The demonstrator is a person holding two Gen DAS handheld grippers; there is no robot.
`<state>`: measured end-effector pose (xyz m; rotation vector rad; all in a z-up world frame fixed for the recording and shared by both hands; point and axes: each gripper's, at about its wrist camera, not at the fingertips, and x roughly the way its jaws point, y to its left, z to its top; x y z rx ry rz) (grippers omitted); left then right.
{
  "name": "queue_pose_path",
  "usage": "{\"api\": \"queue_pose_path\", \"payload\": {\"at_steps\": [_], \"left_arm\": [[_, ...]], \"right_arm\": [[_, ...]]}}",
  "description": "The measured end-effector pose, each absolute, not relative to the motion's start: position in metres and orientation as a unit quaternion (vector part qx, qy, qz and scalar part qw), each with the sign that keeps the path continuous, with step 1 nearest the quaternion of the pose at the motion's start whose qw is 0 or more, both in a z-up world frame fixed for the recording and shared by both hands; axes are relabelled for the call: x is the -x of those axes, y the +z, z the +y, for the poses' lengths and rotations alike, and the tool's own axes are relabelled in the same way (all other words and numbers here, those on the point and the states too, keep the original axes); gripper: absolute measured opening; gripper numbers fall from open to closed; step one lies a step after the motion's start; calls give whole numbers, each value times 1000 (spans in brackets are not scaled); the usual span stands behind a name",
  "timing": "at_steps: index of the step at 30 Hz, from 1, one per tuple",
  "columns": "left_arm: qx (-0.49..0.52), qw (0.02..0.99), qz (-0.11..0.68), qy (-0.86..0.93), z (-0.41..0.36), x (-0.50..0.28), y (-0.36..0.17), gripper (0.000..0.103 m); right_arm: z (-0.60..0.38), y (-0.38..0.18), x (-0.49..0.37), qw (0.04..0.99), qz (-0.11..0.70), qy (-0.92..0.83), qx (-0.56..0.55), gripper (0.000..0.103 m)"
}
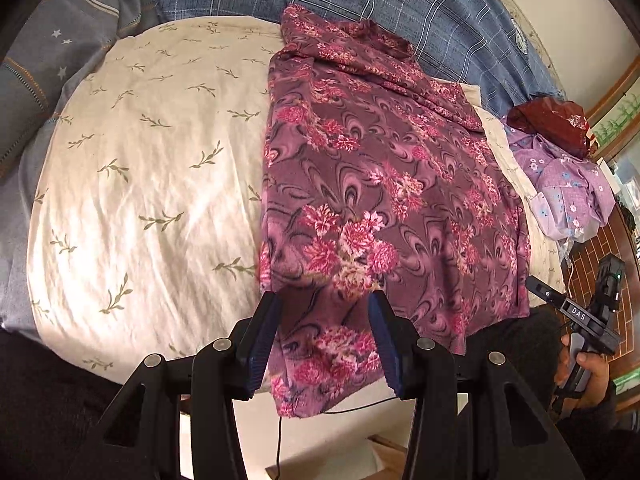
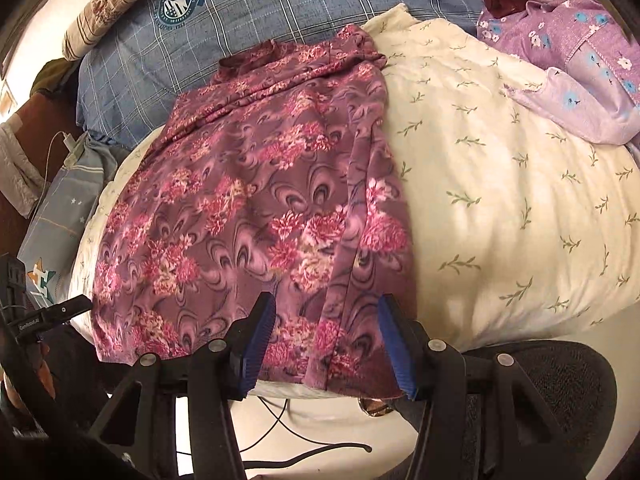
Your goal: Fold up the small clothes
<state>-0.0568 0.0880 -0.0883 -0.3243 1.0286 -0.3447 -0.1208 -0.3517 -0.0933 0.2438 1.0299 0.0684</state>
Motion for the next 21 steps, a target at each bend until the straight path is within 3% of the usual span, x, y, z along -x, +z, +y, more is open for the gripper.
{"api": "queue_pose_path", "payload": {"at_steps": [21], "left_arm": [[196, 802, 541, -158, 87, 72, -132, 44]], "right_arm": [[-345, -112, 118, 849, 520, 7, -92, 54]]}}
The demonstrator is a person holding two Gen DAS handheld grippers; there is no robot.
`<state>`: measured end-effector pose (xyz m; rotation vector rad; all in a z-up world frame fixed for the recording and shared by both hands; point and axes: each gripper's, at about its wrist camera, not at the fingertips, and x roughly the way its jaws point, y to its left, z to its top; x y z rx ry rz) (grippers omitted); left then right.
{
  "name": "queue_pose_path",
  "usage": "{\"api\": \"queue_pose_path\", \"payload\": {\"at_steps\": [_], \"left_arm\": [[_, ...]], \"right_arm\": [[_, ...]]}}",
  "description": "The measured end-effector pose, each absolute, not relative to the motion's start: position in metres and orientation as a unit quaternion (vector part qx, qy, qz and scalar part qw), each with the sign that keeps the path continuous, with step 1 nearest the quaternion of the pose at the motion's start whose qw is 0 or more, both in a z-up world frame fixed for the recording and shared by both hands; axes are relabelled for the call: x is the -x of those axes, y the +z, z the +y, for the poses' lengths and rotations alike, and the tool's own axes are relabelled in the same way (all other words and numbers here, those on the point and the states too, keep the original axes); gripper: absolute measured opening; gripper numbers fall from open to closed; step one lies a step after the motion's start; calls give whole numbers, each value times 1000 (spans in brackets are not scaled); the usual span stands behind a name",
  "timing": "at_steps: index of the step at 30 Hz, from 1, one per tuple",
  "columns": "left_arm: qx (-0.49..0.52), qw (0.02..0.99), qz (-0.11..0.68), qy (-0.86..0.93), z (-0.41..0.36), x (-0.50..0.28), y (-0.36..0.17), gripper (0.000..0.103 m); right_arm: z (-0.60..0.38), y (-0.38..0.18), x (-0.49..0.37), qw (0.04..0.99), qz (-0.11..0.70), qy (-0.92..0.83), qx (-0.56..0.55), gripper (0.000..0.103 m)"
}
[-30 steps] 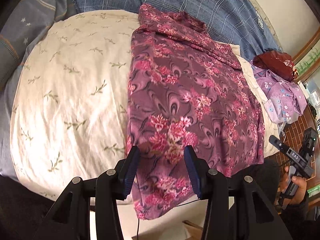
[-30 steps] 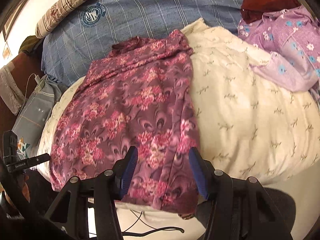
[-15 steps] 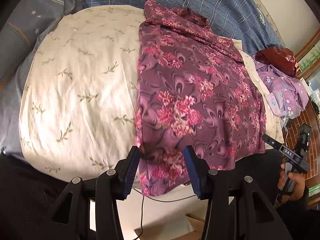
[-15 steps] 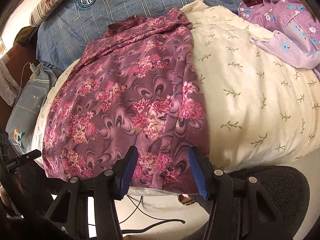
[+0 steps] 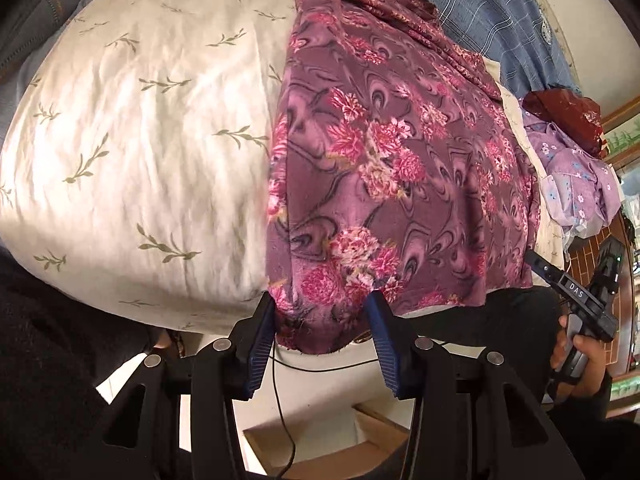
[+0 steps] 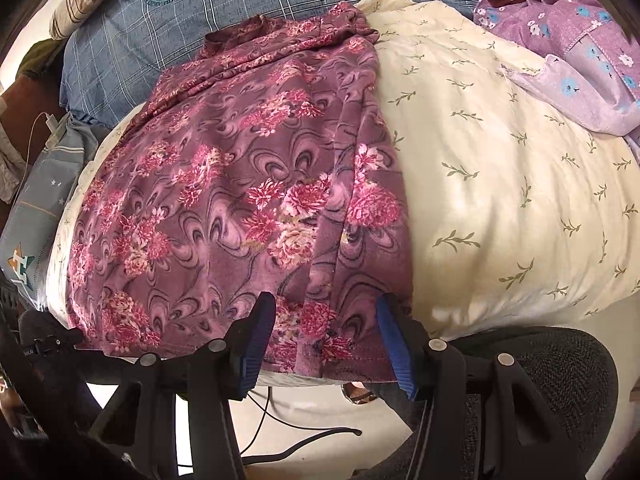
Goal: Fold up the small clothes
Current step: 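Grasp the shirt hem with both grippers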
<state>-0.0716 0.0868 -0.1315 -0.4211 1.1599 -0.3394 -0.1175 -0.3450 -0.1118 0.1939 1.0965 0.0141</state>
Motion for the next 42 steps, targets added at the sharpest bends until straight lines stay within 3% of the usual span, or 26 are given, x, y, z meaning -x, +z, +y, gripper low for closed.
{"api": "queue_pose_path", "payload": {"at_steps": [3, 9, 12, 14, 18, 21, 24, 26, 27, 30, 32, 42], "left_arm": [[202, 803, 539, -156, 87, 71, -134, 42], [228, 801, 532, -152, 98, 76, -138, 20], [224, 803, 530, -154, 96, 78, -136, 18], [220, 805, 529, -157, 95, 78, -135, 18], [219, 805, 528, -159, 93, 79, -133, 18], [218, 806, 526, -162, 92, 79, -132, 18], [215, 807, 525, -165, 89, 79, -131, 18], [213, 808, 524, -166, 87, 78, -131, 18], [212, 808, 524, -166, 86, 78, -131, 18], [213, 809, 522, -167, 85, 76, -131, 11], [217, 811, 516, -169, 87, 77, -130, 7], [291, 821, 444, -210, 119, 85, -81, 6]], "right_arm": [[-346, -112, 118, 849, 521, 6, -90, 53], [-347, -113, 118, 845, 528, -9, -81, 47], [-348, -113, 120, 844, 532, -22, -66, 33], [-351, -112, 121, 844, 532, -35, -62, 17], [-366, -106, 127, 844, 528, -74, -59, 11], [-375, -105, 129, 841, 531, -78, -68, 11], [-380, -109, 129, 838, 533, -60, -101, 19], [-380, -110, 129, 839, 530, -48, -114, 41], [-378, -111, 129, 839, 530, -45, -117, 45], [-371, -117, 126, 839, 534, -44, -99, 42], [-370, -118, 126, 840, 531, -41, -100, 15], [-398, -71, 139, 864, 480, -22, -151, 9]]}}
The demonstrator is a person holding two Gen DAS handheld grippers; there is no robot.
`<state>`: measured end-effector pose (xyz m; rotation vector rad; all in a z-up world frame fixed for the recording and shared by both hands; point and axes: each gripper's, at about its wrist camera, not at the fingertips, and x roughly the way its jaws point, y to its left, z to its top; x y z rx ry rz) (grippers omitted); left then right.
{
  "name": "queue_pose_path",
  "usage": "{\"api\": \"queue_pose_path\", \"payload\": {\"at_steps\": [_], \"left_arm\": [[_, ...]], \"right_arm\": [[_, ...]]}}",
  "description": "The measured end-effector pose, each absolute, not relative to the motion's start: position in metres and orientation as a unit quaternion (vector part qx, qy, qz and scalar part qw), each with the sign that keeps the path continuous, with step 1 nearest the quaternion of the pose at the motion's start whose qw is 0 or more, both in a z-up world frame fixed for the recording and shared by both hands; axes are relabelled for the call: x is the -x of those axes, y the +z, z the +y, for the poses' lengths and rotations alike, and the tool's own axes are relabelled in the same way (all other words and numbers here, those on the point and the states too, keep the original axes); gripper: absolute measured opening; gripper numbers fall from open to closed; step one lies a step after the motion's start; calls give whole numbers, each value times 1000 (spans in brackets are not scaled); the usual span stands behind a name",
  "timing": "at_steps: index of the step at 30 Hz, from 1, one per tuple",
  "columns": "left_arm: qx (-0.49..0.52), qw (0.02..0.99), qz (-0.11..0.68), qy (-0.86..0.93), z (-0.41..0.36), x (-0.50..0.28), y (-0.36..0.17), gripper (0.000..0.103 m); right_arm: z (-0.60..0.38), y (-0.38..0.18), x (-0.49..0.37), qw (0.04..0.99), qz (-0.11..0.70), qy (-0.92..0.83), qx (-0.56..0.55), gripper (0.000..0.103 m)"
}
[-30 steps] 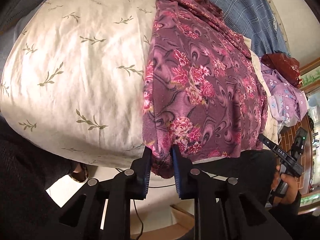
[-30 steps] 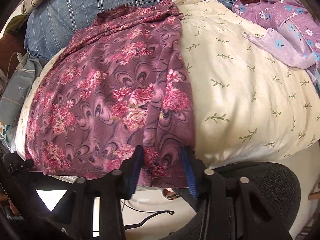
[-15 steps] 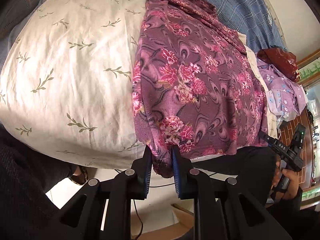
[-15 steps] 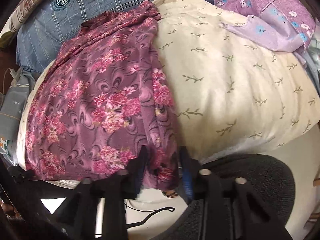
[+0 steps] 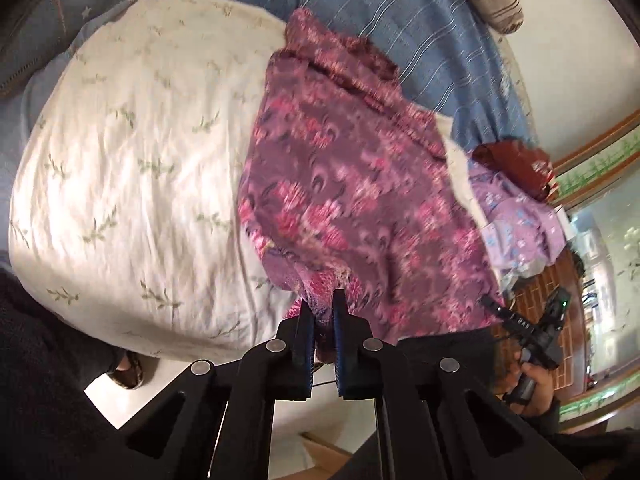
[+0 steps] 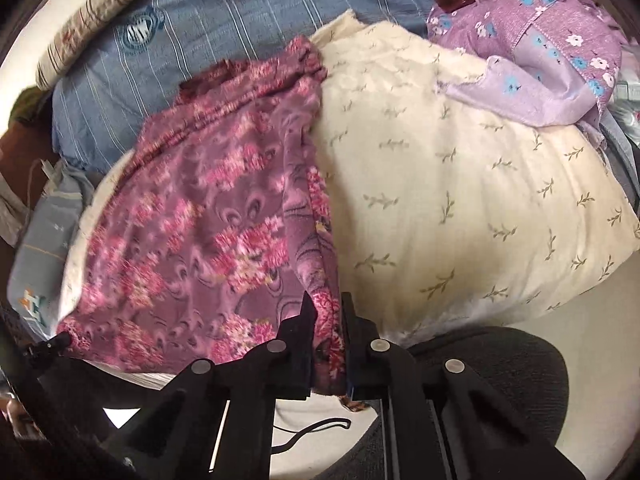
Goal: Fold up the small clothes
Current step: 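Grasp the shirt hem with both grippers, then lift the hem with both grippers and fold it toward the collar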
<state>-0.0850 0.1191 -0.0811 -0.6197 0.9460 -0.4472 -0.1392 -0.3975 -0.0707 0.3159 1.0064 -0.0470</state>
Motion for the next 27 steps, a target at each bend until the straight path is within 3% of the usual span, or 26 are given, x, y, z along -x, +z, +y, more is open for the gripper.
{"api": "queue_pose_path", "payload": {"at_steps": [15, 27], "left_arm": [[333, 843, 348, -239, 159, 74, -15, 5], [275, 876, 334, -214, 138, 19, 16, 5]], "right_arm": [[-416, 11, 129, 899, 387, 21, -205, 8], [-418, 34, 69, 911, 359, 33, -200, 7]]}}
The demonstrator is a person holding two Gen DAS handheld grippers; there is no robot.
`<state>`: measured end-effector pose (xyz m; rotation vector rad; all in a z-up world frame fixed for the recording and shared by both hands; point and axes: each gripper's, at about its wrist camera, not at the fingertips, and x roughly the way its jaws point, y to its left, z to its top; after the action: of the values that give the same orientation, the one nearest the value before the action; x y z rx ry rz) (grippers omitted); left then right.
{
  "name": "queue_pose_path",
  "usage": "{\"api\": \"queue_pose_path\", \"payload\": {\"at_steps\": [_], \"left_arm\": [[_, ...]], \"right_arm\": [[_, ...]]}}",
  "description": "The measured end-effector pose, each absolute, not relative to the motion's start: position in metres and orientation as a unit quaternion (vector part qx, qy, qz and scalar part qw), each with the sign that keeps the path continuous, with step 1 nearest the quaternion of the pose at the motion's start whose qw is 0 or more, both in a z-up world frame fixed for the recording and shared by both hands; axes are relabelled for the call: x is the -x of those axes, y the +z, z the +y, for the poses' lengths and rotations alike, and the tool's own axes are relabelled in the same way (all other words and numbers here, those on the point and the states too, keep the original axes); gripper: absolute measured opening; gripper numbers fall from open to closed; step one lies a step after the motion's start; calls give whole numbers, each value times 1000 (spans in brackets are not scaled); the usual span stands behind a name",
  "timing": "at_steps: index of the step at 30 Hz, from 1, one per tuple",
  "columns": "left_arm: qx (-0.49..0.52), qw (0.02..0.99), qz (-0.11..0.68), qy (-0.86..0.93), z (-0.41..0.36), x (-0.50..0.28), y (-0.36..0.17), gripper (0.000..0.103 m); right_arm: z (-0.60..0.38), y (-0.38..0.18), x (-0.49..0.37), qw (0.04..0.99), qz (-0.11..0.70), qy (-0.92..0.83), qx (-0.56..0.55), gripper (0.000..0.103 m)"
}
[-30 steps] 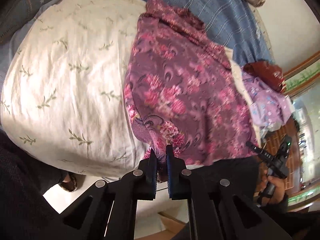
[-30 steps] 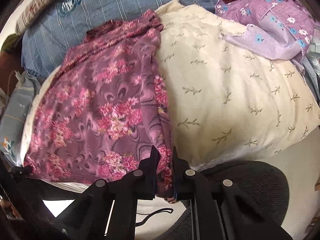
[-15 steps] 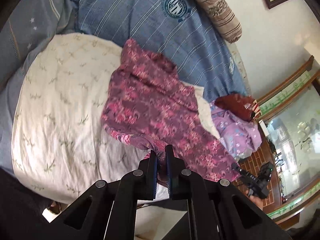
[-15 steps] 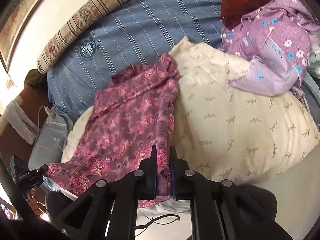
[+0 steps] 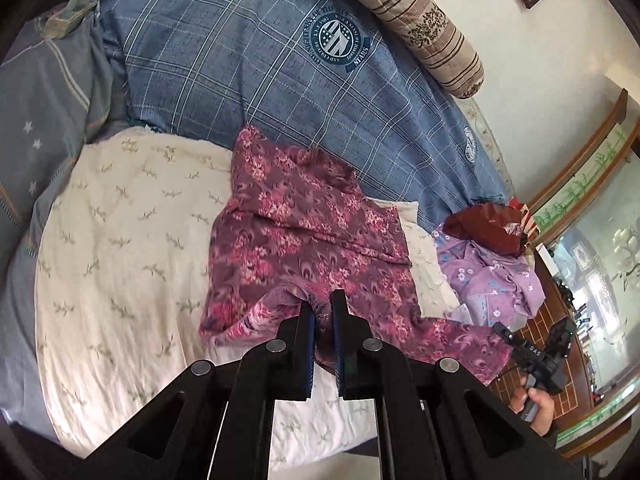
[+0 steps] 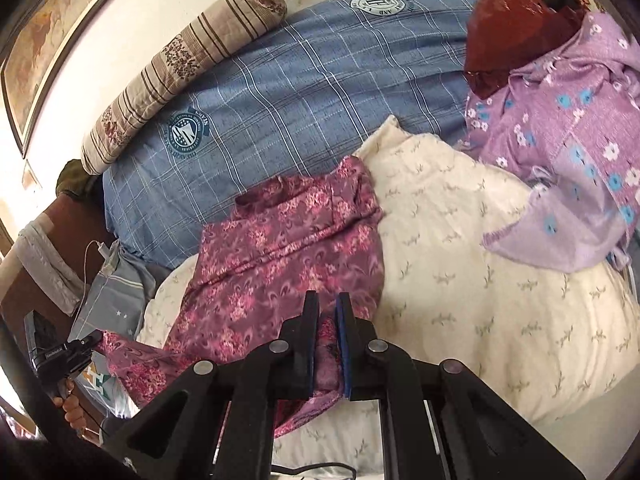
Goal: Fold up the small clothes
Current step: 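Lift the hem with both grippers and fold it toward the collar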
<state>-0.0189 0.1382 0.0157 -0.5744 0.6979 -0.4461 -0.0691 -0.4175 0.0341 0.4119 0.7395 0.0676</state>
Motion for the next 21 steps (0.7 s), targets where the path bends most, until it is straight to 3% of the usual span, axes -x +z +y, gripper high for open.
{"api": "queue_pose_path", "payload": {"at_steps": [10, 21], "left_arm": [[254, 889, 330, -190, 124, -31, 26, 6], [163, 922, 334, -110, 80, -69, 38, 6]], "right_arm": [[-411, 46, 12, 918, 351, 34, -184, 6], [-407, 36, -50, 913, 368, 21, -178, 5]]}}
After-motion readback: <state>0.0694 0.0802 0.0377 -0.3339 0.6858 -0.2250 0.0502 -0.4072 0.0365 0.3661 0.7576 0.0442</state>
